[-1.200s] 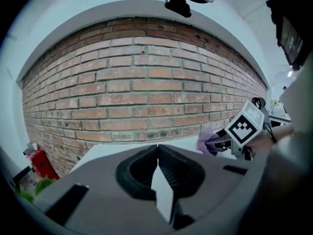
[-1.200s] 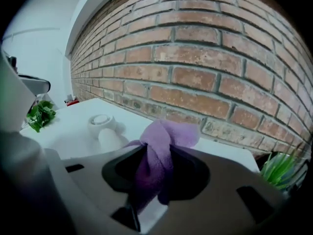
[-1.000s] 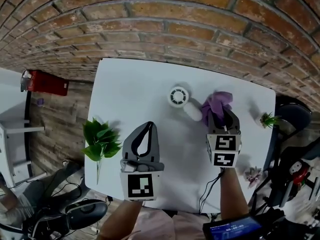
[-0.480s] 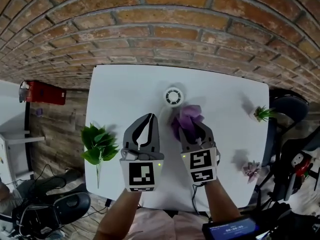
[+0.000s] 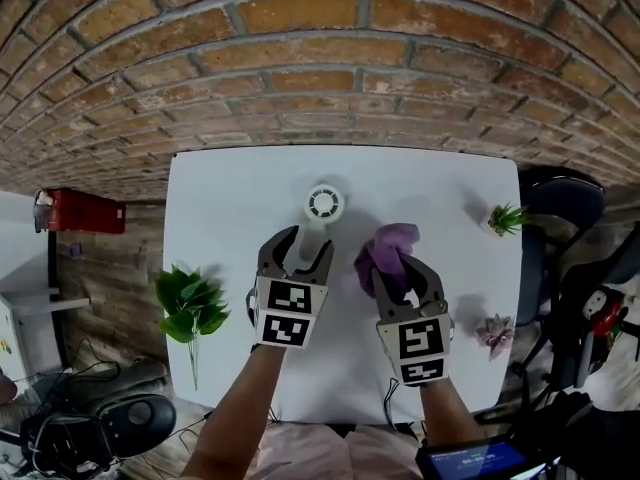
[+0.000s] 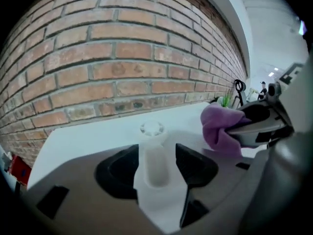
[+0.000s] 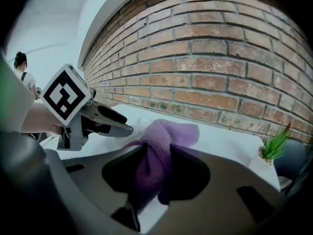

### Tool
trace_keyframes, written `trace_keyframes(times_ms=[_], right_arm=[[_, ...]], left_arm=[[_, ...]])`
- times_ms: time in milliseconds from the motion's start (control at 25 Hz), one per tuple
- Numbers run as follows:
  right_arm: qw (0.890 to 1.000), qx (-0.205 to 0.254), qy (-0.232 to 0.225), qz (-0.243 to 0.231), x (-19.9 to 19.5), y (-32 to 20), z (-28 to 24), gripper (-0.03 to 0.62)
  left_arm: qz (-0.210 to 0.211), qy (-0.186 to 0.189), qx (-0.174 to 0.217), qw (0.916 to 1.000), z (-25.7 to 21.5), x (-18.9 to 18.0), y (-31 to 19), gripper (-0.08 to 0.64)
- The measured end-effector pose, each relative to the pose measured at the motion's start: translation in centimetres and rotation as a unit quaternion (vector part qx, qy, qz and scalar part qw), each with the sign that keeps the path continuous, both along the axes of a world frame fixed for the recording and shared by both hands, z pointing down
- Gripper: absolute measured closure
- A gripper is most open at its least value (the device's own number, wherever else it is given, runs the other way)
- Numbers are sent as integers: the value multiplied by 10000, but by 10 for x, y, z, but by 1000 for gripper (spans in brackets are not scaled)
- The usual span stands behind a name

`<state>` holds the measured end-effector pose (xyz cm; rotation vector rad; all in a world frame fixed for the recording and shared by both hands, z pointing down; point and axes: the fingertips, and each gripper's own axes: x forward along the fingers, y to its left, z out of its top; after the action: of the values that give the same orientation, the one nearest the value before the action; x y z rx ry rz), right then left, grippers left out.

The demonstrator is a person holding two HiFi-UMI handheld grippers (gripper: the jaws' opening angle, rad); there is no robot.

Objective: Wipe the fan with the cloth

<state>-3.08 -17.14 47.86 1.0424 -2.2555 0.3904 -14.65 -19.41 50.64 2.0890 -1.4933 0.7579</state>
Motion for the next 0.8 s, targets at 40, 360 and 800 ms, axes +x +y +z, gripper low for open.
trace_keyframes(times_ms=[40,360,800], right_arm=[[10000,1,-3,20,3,0,-1,457],[10000,-59,1,19,11,10,0,457],[9997,-195,-19,-129,16,32,1,457]], left_arm=[[34,-22,-96,9999,5,1,0,316],[354,-292,-493,9977,33,0,3,353],[900,-716,-705,9909,35,5,5,368]])
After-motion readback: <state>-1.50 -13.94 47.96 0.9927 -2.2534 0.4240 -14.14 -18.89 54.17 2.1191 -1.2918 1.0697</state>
